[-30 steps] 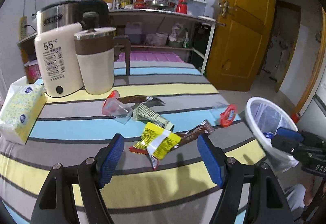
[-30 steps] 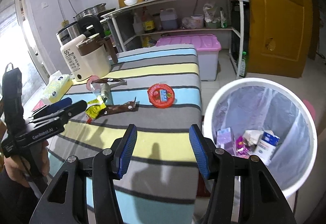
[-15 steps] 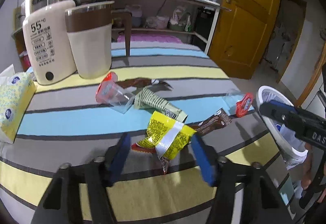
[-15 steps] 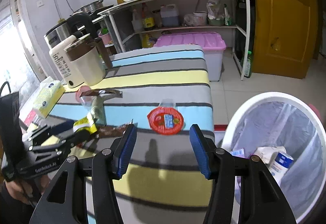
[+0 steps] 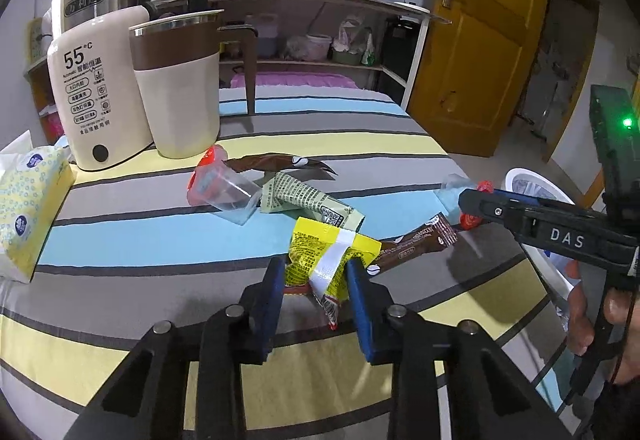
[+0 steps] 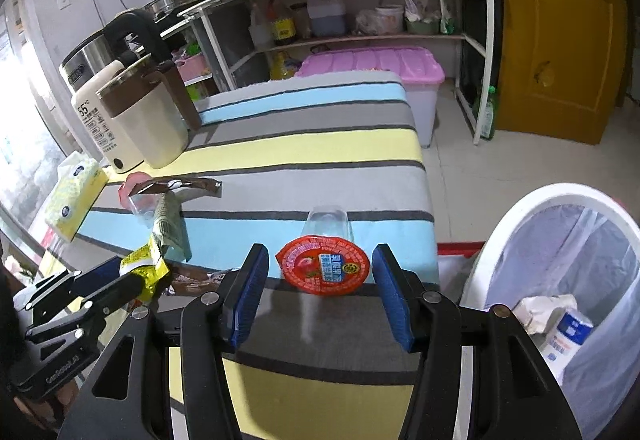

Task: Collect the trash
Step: 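Grasp the red jelly cup with the right tool while the left tool grasps the yellow wrapper, then carry the jelly cup and yellow wrapper over the bin and lower them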

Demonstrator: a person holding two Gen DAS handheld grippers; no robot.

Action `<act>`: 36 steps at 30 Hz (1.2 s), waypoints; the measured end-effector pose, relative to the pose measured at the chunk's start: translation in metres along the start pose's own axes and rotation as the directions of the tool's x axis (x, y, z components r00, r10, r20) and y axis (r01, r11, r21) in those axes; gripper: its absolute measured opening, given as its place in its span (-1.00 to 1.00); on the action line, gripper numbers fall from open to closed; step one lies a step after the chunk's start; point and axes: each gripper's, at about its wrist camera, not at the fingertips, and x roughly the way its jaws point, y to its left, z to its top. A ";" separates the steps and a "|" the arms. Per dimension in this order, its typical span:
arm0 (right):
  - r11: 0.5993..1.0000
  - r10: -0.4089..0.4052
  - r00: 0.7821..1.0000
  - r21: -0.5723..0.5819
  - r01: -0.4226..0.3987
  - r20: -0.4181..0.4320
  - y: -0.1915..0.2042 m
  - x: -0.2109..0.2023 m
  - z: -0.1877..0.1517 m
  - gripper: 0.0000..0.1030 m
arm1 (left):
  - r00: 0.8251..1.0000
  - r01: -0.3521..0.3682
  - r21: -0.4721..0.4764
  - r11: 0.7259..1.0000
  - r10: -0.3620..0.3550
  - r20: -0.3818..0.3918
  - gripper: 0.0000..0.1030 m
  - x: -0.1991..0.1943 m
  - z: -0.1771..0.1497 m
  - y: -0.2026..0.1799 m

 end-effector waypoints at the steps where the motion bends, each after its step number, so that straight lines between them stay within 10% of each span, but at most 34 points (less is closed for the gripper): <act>1: 1.000 0.003 1.000 0.001 -0.003 0.001 0.000 0.000 0.000 -0.08 | 1.000 0.002 -0.001 1.000 -0.002 0.001 -0.39 0.000 0.000 0.000; 36: 0.999 0.034 0.995 0.007 -0.035 0.098 -0.004 -0.091 -0.051 -0.09 | 0.996 0.046 -0.035 0.998 -0.043 0.083 -0.74 -0.055 -0.023 -0.019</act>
